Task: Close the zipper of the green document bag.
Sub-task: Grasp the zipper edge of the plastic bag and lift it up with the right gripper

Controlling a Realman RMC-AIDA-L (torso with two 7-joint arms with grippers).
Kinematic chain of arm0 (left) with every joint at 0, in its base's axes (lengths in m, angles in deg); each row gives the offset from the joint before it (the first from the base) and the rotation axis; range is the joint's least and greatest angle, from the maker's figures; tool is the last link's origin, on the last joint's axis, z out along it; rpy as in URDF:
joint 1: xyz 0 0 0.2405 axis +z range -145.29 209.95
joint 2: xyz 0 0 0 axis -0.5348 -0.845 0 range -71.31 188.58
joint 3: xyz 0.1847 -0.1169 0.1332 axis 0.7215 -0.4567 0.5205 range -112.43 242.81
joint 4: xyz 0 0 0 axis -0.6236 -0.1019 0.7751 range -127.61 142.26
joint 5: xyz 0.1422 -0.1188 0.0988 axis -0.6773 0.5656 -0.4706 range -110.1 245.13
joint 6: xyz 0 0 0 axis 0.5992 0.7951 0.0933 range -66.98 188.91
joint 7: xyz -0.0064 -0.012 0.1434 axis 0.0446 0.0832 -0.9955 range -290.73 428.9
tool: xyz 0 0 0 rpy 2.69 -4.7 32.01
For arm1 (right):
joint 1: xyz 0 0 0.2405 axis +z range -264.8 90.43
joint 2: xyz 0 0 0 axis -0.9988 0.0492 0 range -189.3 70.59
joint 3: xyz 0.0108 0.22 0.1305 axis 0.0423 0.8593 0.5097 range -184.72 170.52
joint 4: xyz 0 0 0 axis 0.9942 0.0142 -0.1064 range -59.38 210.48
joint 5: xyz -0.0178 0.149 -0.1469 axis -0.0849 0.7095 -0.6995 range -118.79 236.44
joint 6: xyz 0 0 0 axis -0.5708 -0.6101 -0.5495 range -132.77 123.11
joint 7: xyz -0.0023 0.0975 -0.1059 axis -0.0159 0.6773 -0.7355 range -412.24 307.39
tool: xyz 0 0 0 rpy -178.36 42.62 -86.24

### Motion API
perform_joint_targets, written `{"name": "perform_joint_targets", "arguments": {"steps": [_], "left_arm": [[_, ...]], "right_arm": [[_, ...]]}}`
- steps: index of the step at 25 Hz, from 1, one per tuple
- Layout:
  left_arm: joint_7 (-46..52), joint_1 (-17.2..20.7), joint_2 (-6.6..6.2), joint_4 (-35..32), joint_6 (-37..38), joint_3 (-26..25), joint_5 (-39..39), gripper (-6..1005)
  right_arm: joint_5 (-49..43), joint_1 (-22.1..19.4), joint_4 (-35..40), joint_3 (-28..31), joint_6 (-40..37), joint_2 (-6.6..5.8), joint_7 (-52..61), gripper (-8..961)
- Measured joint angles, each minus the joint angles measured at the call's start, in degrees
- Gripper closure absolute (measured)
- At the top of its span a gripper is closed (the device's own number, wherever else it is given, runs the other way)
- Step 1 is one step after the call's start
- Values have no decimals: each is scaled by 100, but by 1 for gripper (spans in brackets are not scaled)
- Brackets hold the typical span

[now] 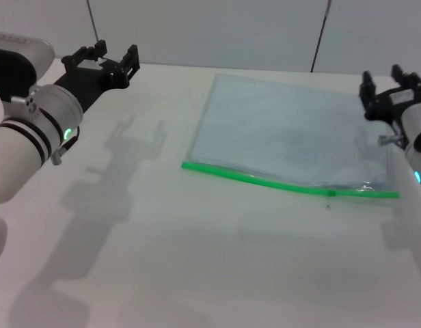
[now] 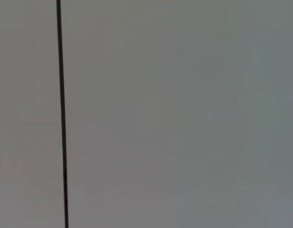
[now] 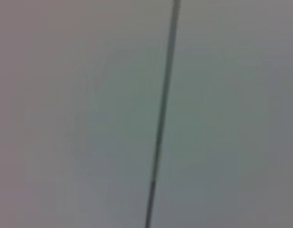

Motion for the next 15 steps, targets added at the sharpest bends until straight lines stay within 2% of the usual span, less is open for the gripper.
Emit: {"name": "perform_joint_targets", "arguments": {"steps": [6, 11, 15], "left_arm": [[3, -9, -3, -16, -44, -5, -4, 401], [20, -19, -3, -24, -64, -5, -7, 402], [22, -36, -3, -152, -305, -3, -7, 402]], "right_arm": [[-807, -461, 383, 32, 40, -198, 4, 462], [-906, -534, 203, 197, 364, -234, 278, 462], [-823, -697, 450, 369, 389, -256, 463, 463]]}}
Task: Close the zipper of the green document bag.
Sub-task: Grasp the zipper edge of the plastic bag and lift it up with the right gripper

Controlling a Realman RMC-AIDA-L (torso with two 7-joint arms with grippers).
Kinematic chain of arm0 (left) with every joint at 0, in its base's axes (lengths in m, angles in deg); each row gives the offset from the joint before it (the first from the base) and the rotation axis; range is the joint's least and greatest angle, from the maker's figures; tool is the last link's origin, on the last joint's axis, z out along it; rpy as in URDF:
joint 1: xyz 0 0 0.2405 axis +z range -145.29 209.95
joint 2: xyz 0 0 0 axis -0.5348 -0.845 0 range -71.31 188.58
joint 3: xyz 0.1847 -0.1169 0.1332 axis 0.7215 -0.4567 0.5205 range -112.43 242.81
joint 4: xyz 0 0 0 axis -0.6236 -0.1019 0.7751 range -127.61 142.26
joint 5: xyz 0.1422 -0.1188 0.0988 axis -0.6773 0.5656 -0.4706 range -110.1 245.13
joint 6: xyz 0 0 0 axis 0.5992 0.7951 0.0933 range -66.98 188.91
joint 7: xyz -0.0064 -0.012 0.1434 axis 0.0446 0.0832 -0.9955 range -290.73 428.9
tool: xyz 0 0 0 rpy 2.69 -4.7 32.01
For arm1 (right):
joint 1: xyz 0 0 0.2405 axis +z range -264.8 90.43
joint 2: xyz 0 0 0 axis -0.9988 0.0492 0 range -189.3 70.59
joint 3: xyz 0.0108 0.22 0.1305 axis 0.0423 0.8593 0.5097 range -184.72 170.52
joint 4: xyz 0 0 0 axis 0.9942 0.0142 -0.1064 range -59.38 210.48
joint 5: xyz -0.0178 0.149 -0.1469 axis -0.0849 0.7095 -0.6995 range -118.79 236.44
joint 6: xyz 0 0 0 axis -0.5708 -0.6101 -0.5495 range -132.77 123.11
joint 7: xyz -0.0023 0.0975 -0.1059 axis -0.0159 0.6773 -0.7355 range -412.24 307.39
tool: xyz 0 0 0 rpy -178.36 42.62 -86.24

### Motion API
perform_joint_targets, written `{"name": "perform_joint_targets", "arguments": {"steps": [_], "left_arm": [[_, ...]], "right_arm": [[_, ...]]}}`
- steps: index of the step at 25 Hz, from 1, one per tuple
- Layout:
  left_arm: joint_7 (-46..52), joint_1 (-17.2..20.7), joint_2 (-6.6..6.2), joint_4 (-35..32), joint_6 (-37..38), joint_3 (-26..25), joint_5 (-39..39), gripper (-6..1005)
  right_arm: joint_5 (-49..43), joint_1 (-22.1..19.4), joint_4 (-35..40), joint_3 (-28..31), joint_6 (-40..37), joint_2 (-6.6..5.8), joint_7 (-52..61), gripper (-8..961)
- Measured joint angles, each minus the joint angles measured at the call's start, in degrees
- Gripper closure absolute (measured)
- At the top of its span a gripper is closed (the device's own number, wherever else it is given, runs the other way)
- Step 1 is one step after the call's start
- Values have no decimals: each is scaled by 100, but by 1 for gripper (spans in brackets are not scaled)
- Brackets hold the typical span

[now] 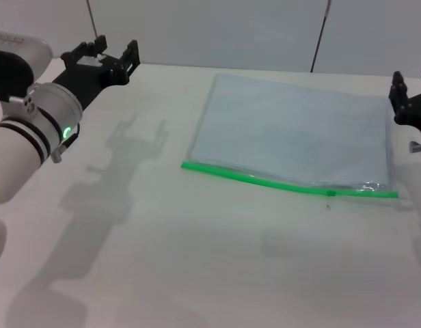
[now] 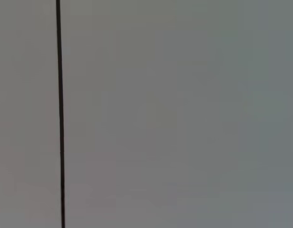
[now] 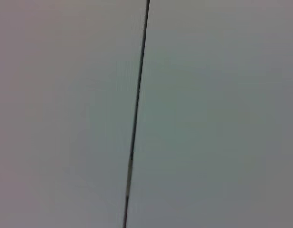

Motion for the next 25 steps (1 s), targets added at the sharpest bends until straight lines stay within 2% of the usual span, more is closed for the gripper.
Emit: {"name": "perform_joint_targets", "arguments": {"steps": [4, 7, 11, 17, 21, 25], "left_arm": [[14, -23, 0, -284, -607, 27, 27, 403], [76, -66, 0, -448, -849, 45, 35, 403], [213, -166, 0, -603, -855, 52, 10, 404], [234, -193, -6, -656, -823, 60, 0, 404], [236, -193, -8, -659, -817, 67, -1, 405], [275, -194, -9, -659, -817, 70, -1, 405]], "right_arm": [[-172, -171, 413, -116, 8, -124, 2, 464], [-907, -204, 378, -172, 6, -151, -3, 464], [-1820, -183, 105, -156, -86, -153, -80, 465], [-2451, -228, 88, -132, -710, -291, -338, 466], [-2480, -381, 268, -19, -1231, -268, -1213, 466], [-2483, -744, 650, 536, -1395, -206, -1994, 467]]}}
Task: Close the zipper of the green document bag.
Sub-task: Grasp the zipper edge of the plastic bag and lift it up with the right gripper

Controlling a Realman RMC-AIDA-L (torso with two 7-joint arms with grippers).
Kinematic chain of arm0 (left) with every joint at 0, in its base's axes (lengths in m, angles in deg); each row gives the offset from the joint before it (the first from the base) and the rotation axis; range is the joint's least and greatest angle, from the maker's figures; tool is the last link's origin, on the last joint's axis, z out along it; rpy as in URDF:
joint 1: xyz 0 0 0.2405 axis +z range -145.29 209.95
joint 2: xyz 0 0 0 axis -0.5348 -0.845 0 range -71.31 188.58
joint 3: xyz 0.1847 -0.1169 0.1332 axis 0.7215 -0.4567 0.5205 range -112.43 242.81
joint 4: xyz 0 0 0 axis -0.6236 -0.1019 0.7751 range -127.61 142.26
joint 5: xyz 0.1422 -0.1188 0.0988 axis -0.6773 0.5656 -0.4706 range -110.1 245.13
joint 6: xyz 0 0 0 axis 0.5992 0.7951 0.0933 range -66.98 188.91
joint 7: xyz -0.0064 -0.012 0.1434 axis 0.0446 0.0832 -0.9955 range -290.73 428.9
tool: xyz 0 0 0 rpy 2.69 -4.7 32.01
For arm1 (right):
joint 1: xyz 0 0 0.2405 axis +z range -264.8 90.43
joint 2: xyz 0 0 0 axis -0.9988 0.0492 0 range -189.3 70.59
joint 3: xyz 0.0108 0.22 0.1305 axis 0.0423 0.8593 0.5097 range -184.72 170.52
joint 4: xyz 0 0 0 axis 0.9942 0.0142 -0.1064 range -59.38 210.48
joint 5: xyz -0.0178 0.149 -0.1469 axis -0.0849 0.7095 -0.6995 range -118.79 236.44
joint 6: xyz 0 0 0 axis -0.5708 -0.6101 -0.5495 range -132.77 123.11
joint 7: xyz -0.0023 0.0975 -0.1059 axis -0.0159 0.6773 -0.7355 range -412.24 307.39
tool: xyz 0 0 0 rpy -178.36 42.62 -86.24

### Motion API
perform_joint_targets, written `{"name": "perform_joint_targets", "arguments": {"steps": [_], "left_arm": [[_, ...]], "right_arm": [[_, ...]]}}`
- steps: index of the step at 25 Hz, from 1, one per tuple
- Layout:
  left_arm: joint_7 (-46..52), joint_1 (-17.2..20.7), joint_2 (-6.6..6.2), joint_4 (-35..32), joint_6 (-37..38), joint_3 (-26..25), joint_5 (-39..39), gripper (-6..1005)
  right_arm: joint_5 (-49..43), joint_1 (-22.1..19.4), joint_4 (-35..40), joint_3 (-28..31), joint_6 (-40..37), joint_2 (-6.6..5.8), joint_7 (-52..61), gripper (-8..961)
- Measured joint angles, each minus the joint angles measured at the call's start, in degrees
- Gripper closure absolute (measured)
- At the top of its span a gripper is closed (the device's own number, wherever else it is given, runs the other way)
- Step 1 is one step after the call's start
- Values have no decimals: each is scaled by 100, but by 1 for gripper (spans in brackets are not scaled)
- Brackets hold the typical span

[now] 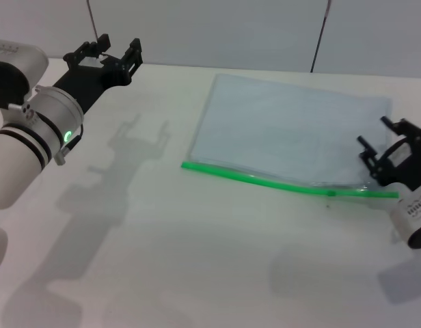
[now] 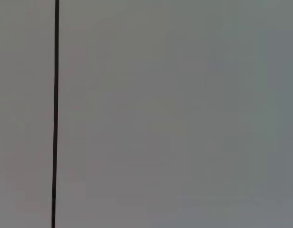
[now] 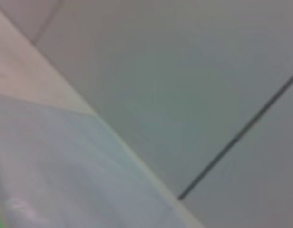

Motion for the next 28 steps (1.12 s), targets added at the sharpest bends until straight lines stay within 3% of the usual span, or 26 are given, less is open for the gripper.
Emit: {"name": "perform_joint_targets", "arguments": {"steps": [5, 13, 20, 28], "left_arm": [[29, -6, 0, 0, -20, 1, 0, 406], [207, -243, 1, -166, -66, 78, 0, 407], [240, -291, 1, -244, -69, 83, 10, 408], [241, -458, 15, -453, -78, 79, 32, 409]], "right_arm": [[9, -200, 252, 659, 78, 167, -227, 467], [20, -46, 121, 1043, 369, 505, 124, 468], [46, 230, -153, 1084, 737, 501, 1683, 468], [994, 516, -474, 1078, 824, 548, 1698, 469]]}}
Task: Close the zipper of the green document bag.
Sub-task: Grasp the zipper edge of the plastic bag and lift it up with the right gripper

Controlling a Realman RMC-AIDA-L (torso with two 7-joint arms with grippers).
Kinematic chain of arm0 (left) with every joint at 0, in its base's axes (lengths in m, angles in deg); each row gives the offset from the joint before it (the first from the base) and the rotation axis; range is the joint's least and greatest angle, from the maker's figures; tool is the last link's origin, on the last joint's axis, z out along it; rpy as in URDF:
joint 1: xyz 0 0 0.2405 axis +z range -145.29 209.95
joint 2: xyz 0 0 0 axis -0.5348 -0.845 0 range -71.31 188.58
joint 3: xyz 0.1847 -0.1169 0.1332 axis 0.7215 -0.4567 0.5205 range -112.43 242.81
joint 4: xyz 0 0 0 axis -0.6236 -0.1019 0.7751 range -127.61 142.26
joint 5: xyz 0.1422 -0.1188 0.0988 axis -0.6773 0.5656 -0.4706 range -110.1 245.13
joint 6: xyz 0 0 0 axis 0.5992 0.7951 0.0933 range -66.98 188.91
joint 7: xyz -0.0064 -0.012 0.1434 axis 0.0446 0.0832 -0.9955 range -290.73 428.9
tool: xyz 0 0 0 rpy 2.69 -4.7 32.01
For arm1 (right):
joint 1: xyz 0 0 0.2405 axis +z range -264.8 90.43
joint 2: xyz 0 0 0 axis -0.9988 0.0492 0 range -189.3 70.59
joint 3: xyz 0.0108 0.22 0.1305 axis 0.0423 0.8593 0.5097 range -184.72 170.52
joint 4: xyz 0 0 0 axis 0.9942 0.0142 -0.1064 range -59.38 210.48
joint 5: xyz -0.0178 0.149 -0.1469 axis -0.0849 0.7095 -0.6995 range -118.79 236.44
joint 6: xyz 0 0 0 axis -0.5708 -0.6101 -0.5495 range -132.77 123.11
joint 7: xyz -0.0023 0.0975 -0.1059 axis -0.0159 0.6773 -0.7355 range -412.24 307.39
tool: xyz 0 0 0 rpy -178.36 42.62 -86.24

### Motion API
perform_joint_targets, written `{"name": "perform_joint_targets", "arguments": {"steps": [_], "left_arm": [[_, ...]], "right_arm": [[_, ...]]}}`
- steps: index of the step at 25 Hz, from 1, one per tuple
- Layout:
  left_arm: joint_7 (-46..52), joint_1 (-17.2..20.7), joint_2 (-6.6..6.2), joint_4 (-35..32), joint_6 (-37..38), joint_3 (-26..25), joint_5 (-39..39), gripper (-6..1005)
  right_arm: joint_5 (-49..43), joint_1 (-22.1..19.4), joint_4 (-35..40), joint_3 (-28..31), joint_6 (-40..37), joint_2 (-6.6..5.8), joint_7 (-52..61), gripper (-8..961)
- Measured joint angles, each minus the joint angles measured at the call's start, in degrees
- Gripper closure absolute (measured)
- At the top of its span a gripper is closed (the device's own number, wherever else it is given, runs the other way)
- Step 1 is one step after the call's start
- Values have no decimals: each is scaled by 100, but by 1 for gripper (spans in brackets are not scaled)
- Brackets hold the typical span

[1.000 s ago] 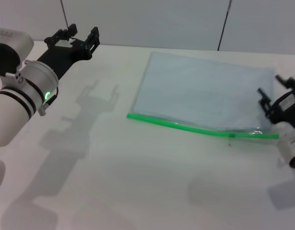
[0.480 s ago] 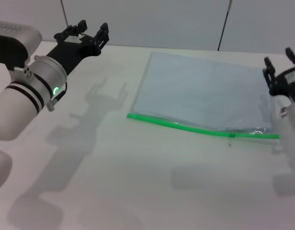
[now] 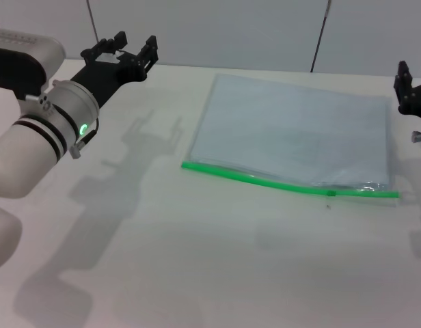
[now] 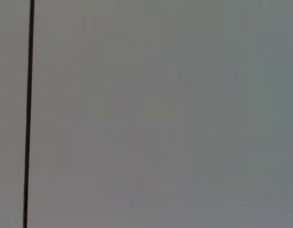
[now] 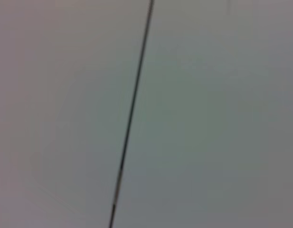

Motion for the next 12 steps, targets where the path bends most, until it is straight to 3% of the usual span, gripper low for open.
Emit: {"name": "perform_joint_targets", "arguments": {"steps": [6, 12], "left_arm": [[0, -48, 12, -16, 0, 7, 4, 409], [0, -30, 1, -140, 6, 8, 9, 410]], "right_arm": [[364, 176, -275, -12, -25, 6, 37, 469], [564, 263, 147, -138, -1187, -45, 91, 470]]}}
